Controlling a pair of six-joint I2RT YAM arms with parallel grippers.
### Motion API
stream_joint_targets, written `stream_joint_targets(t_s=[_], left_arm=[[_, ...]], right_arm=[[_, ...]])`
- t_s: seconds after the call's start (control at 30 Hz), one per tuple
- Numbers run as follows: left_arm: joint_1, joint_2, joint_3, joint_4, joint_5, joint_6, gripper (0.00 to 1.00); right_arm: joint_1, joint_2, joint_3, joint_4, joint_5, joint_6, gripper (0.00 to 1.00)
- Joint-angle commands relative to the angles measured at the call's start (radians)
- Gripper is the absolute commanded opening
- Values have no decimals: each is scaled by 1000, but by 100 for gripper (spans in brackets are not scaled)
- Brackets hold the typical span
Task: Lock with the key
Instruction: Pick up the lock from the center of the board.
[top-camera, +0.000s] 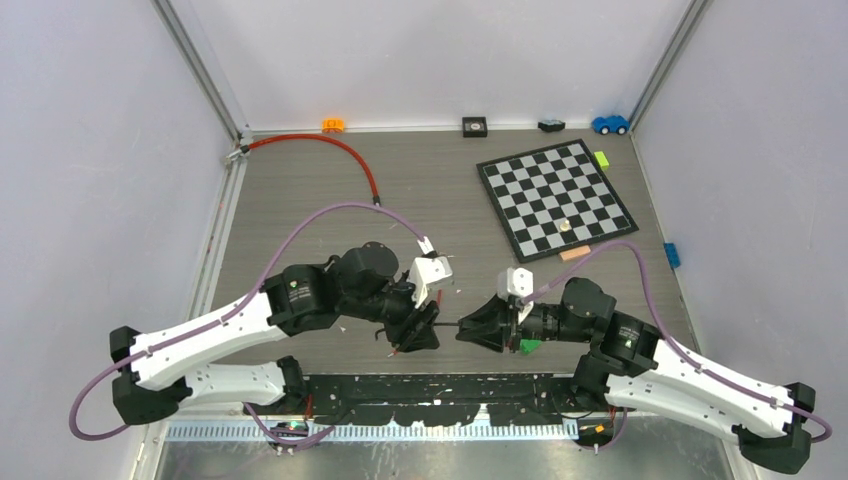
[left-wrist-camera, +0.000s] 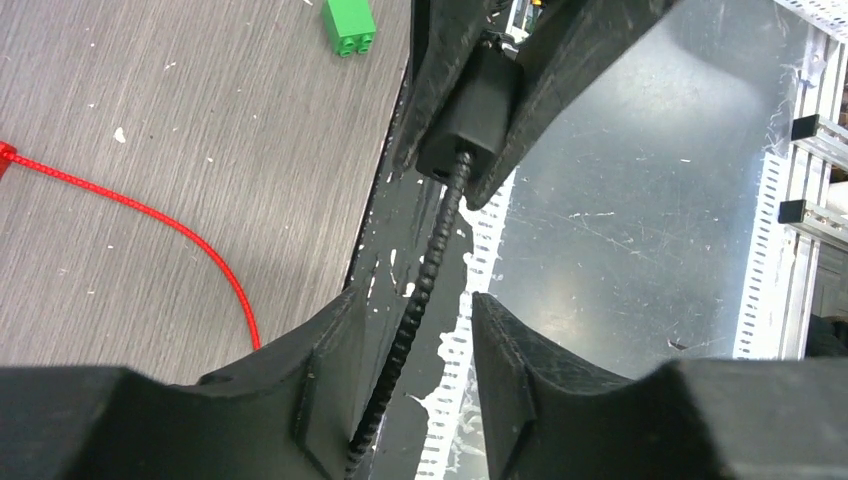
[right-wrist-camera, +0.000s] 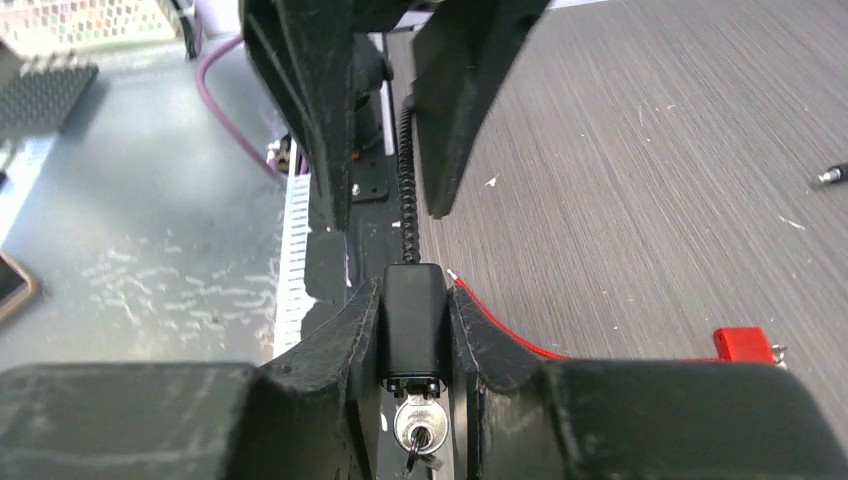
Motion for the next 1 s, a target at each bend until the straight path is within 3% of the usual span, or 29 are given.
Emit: stream_joint_targets(t_s=[0.0, 0.4, 0.53, 0.63, 0.67, 0.8, 0.87, 0.97], left_arm=[[2, -36, 24, -11, 8, 1, 43], [2, -111, 14, -44, -75, -6, 19], [2, -117, 10, -45, -89, -10, 1], [2, -110, 21, -49, -121, -13, 0], [2, -108, 27, -52, -131, -11, 0], [2, -91, 59, -81, -168, 4, 0], [2, -78, 73, -100, -179, 8, 0], [2, -65, 82, -116, -188, 5, 0]], right_arm=[[5, -12, 30, 76, 115, 167, 1], [5, -92, -18, 111, 155, 283, 1], [4, -114, -33, 117, 156, 299, 1], [4, -106, -27, 92, 145, 275, 3], [5, -101, -19, 71, 144, 259, 11], [5, -68, 39, -70, 156, 184, 60], [5, -53, 70, -128, 143, 128, 70], [5, -36, 107, -199, 141, 24, 76]])
